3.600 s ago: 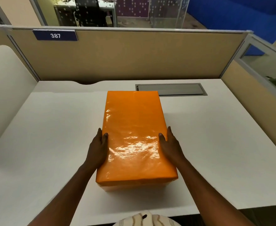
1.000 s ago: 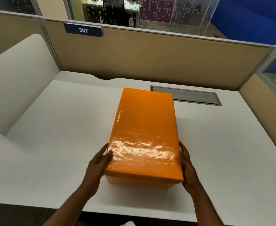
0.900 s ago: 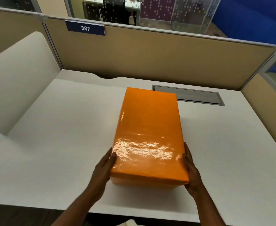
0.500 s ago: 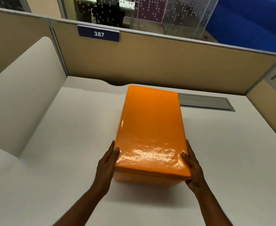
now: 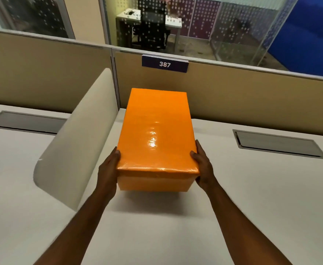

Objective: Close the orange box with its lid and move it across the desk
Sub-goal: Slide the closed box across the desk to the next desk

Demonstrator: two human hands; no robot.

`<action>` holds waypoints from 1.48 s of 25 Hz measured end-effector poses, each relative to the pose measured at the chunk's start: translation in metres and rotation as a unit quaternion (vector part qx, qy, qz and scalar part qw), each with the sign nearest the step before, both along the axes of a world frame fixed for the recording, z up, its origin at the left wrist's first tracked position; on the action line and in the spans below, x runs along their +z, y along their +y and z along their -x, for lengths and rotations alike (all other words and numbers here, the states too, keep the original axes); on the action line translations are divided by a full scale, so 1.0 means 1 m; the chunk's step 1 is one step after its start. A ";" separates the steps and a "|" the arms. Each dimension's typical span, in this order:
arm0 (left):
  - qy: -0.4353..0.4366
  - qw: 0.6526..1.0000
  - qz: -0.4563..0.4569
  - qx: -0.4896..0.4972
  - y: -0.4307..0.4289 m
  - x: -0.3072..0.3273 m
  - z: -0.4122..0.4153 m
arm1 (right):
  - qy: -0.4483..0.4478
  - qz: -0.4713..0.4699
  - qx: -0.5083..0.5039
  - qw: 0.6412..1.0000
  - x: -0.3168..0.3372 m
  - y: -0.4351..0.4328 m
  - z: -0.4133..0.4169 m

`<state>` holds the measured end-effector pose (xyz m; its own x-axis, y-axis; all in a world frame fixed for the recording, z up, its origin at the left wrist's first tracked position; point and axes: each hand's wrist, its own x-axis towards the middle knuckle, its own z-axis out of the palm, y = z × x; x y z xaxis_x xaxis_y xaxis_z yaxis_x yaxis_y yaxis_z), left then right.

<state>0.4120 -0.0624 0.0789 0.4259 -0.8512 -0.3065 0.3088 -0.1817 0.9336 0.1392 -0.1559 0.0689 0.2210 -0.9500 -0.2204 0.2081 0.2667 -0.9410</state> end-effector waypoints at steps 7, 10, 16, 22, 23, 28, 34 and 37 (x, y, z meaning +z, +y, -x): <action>-0.017 0.996 -0.008 0.088 -0.048 -0.021 -0.056 | 0.001 -0.007 -0.016 1.000 -0.011 -0.046 -0.069; -0.060 0.990 -0.013 0.125 -0.060 -0.032 -0.069 | 0.006 -0.016 -0.022 1.000 -0.020 -0.061 -0.088; -0.194 0.975 0.001 0.111 -0.079 -0.041 -0.090 | -0.004 -0.019 -0.046 0.999 -0.034 -0.078 -0.111; -0.266 0.955 -0.017 0.127 -0.098 -0.038 -0.101 | 0.006 -0.021 -0.058 0.998 -0.036 -0.087 -0.126; -0.291 0.947 -0.015 0.136 -0.100 -0.037 -0.101 | 0.006 -0.022 -0.061 0.998 -0.037 -0.087 -0.128; -0.411 0.885 -0.033 0.217 -0.107 -0.028 -0.094 | 0.026 -0.018 -0.066 0.997 -0.036 -0.085 -0.135; -0.610 0.783 0.057 0.103 -0.102 -0.021 -0.096 | 0.049 -0.017 -0.058 0.997 -0.032 -0.086 -0.139; -0.614 0.787 0.045 0.038 -0.097 -0.022 -0.089 | 0.096 -0.013 -0.034 0.995 -0.028 -0.087 -0.138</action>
